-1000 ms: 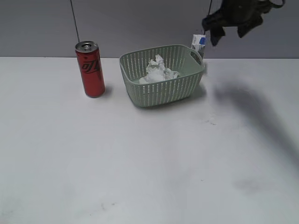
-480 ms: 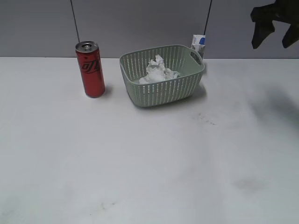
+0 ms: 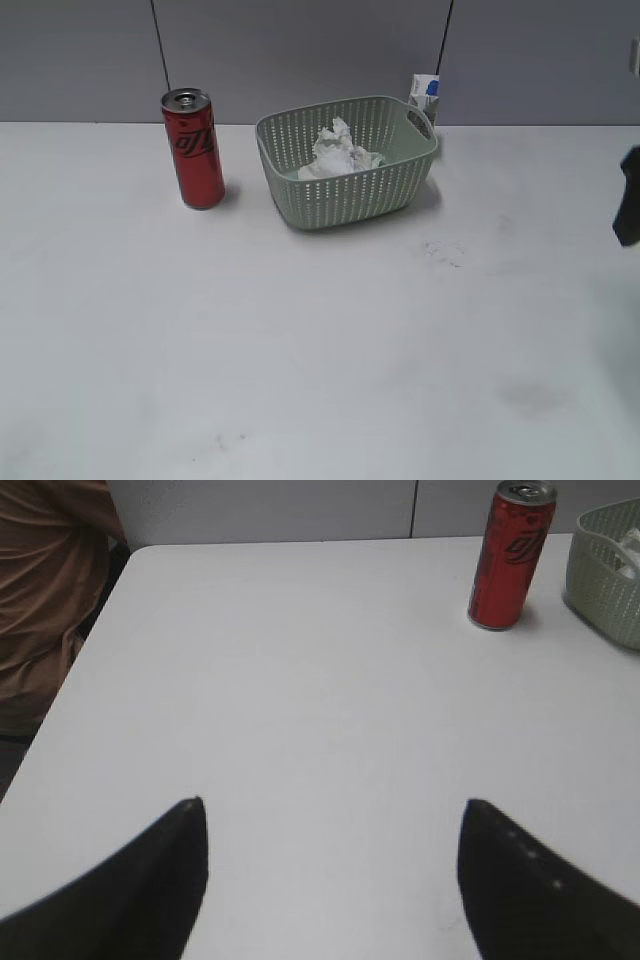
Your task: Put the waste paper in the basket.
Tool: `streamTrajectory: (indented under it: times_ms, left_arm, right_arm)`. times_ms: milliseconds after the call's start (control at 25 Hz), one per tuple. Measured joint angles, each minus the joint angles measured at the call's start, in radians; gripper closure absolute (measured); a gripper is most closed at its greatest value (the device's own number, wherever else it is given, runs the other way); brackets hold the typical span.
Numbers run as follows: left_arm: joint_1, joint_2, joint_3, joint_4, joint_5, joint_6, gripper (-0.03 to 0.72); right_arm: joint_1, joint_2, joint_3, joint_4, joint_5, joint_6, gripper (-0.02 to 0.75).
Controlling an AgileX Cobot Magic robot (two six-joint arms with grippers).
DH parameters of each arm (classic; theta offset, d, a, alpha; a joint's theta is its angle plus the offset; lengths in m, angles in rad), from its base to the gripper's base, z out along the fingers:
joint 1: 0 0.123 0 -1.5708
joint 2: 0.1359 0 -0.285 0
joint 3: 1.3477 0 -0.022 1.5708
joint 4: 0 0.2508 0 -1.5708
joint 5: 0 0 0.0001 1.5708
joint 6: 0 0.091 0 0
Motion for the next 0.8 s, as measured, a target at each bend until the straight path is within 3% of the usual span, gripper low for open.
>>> streamTrajectory:
  times_ms: [400,800]
  left_arm:
    - [0.0,0.0,0.0,0.0,0.0,0.0,0.097]
    - [0.0,0.0,0.0,0.0,0.0,0.0,0.097]
  right_arm:
    - [0.0,-0.418,0.538,0.01,-0.12,0.0,0.148]
    - [0.0,-0.901,0.616,0.014,-0.086,0.0,0.148]
